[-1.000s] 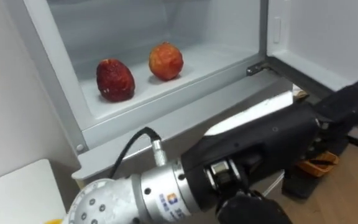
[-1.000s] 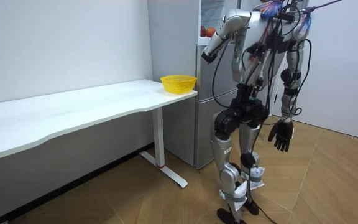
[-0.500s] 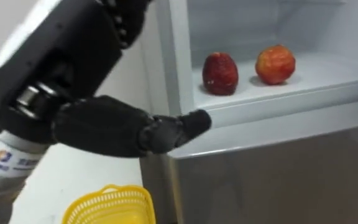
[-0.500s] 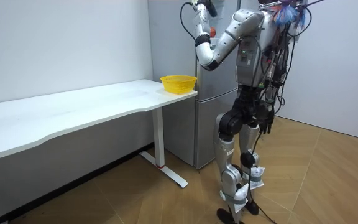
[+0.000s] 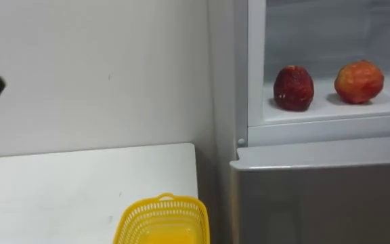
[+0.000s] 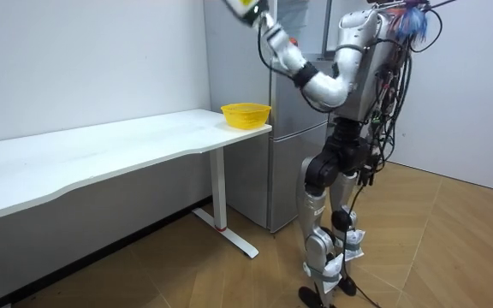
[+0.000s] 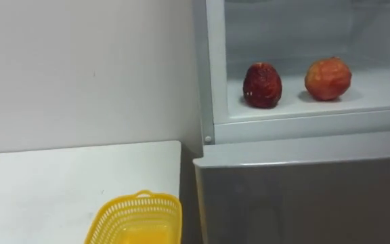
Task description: Retrieve from the upper fridge
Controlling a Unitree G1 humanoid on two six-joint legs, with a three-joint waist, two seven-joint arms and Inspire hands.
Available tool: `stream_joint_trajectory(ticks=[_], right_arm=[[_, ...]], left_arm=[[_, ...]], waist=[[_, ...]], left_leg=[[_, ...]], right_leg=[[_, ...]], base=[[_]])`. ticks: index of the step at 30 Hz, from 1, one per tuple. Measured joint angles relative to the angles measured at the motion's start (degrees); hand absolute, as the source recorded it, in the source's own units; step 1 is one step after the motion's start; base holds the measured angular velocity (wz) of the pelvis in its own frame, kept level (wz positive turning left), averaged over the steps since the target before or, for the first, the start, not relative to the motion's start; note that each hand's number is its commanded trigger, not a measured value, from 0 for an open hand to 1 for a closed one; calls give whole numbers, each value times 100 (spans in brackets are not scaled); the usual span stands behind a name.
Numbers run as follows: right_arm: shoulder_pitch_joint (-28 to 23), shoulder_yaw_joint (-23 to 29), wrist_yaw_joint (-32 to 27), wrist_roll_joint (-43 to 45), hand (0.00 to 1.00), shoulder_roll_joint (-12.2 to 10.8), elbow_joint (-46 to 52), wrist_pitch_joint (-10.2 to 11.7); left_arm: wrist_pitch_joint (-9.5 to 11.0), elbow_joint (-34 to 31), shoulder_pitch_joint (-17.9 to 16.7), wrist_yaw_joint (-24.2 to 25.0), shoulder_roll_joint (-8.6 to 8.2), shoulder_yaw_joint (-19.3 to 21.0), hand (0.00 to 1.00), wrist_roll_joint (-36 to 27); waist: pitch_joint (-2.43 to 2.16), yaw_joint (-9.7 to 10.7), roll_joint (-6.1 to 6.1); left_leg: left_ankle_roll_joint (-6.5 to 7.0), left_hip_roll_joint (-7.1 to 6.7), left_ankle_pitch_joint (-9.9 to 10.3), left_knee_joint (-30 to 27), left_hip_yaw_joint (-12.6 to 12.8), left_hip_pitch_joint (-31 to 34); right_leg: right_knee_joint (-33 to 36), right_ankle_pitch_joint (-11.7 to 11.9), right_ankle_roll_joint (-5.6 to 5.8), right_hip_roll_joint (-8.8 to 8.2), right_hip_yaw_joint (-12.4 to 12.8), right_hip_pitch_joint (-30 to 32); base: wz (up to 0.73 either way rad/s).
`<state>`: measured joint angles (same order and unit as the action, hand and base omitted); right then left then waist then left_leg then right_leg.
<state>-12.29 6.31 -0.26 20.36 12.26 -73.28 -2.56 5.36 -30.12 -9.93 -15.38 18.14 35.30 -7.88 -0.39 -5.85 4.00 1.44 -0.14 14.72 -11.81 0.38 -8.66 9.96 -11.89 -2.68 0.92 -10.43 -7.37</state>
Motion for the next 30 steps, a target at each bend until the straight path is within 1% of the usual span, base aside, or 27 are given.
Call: stream_joint_trajectory(ticks=[1,2,3,4,5,6,7,8,9,10,11,12,13,15,16,18,19,20,21,22,23,24,27,28,29,30], right_arm=[[8,-3,4,3,0,-1,28,2],[-5,-7,17,-9,0,0,85,1],[-30,-20,43,-11,0,-4,196,2],[-37,-20,44,-11,0,-4,220,3],[-32,-41,45,-11,0,-3,223,2],[-37,-62,47,-28,0,-8,217,-2],[-29,-70,50,-42,0,-15,211,-2],[-1,-68,48,-44,0,-41,202,-4],[33,-65,77,-33,0,-68,201,-5],[46,-57,97,-17,0,-81,201,-5],[84,-56,164,-5,0,-102,202,-4],[100,-58,247,-7,0,-116,192,-3],[105,-58,280,-20,0,-119,176,-2],[168,-56,298,-51,0,-130,143,-23],[174,-50,297,-47,0,-134,146,-50],[170,-58,297,-54,0,-131,162,-114],[163,-62,299,-49,0,-131,159,-125],[171,-67,300,-47,0,-131,134,-166],[176,-82,299,-49,0,-135,100,-205],[168,-96,299,-41,0,-139,88,-223],[167,-101,299,-10,0,-151,75,-250],[176,-101,300,2,0,-157,76,-258],[206,-111,414,21,0,-185,81,-334],[201,-122,429,23,0,-187,57,-348],[216,-167,457,23,0,-189,-10,-371],[231,-251,474,27,0,-196,-23,-388]], left_arm=[[1,111,-140,-113,-82,2,0,7],[82,489,-408,-308,-185,1,0,8],[84,932,-644,-484,-224,-15,0,6],[84,1170,-729,-585,-252,-35,0,7],[95,1640,-869,-780,-371,-89,0,9],[95,2122,-1006,-939,-507,-183,0,10],[98,2394,-1067,-1000,-567,-249,0,13],[93,2989,-1132,-1074,-664,-427,0,-6],[93,3661,-1200,-1144,-701,-682,0,-24],[93,4000,-1217,-1137,-707,-795,0,-30],[82,4747,-1214,-1105,-745,-1001,0,-35],[44,5352,-1212,-1041,-790,-1168,0,-50],[24,5612,-1209,-1015,-803,-1270,0,-82],[-54,6549,-1185,-815,-821,-1680,0,-160],[-74,6775,-1171,-758,-832,-1744,0,-162],[-141,7554,-1073,-545,-858,-1966,0,-296],[-147,7747,-1047,-491,-859,-2020,0,-290],[-168,8146,-968,-376,-858,-2123,0,-284],[-267,8462,-893,-245,-859,-2207,0,-284],[-318,8584,-868,-168,-866,-2228,0,-269],[-411,8743,-858,-22,-870,-2269,0,-248],[-509,8873,-857,122,-873,-2310,0,-144],[-669,9067,-831,383,-897,-2330,0,217],[-693,9085,-830,410,-916,-2336,0,254],[-763,9108,-817,494,-963,-2335,0,357],[-813,9190,-761,569,-1018,-2336,0,514]], waist=[[2,-16,-9],[7,-41,-48],[31,-31,-44],[30,-24,-53],[35,-21,-80],[34,-33,-112],[34,-50,-124],[36,-50,-145],[38,-54,-191],[37,-54,-207],[35,-58,-240],[30,-35,-273],[28,-12,-286],[41,91,-344],[42,102,-355],[40,111,-350],[37,115,-340],[36,122,-320],[41,128,-306],[42,146,-297],[61,214,-312],[61,271,-287],[55,389,-278],[54,399,-278],[53,399,-283],[42,391,-301]], left_leg=[[0,-25,-1,-1,-14,9],[-1,-29,-5,3,-20,11],[-2,-33,-5,-4,-38,18],[-2,-37,-6,-5,-58,23],[-1,-43,-10,-3,-65,34],[5,-52,-23,3,-73,47],[5,-53,-23,7,-75,56],[5,-55,-23,7,-74,40],[9,-57,-25,9,-97,41],[11,-57,-26,9,-98,41],[11,-56,-26,8,-99,48],[14,-61,-24,11,-83,49],[14,-60,-24,11,-84,51],[30,-55,-14,17,-78,47],[35,-54,-10,20,-75,42],[44,-52,-5,119,-93,-12],[44,-52,-4,130,-84,-23],[49,-51,-2,133,-73,-34],[52,-48,0,142,-61,-41],[53,-48,1,142,-63,-42],[53,-48,1,142,-62,-38],[52,-52,1,142,-61,-37],[50,-53,-1,146,-43,-50],[50,-53,-1,141,-24,-64],[50,-53,-1,137,35,-83],[50,-52,-1,137,77,-94]], right_leg=[[6,-2,-2,-3,-6,11],[69,-28,-9,-15,-16,47],[92,-49,-12,-29,-63,50],[92,-50,-13,-31,-76,50],[91,-54,-11,-41,-103,50],[91,-56,-7,-53,-105,52],[90,-58,-4,-55,-104,52],[87,-59,-1,-62,-101,47],[91,-66,12,-74,-116,40],[95,-68,15,-77,-115,41],[92,-71,20,-80,-106,36],[88,-71,24,-80,-86,36],[79,-69,27,-81,-88,26],[67,-71,40,-82,-113,-9],[68,-71,40,-82,-111,-9],[66,-68,45,-82,-109,-40],[67,-66,49,-81,-109,-47],[71,-65,50,-81,-102,-47],[73,-65,50,-76,-84,-44],[70,-65,50,-76,-84,-47],[65,-65,50,-75,-95,-54],[63,-66,50,-76,-97,-56],[79,-75,56,-76,-92,-56],[77,-75,55,-75,-85,-56],[82,-78,53,-74,-57,-53],[82,-80,54,-73,-25,-48]], base=[[0],[6],[8],[11],[10],[7],[3],[5],[5],[3],[-5],[-5],[6],[12],[0],[-5],[0],[-5],[-6],[0],[3],[3],[0],[-10],[-15],[-14]])
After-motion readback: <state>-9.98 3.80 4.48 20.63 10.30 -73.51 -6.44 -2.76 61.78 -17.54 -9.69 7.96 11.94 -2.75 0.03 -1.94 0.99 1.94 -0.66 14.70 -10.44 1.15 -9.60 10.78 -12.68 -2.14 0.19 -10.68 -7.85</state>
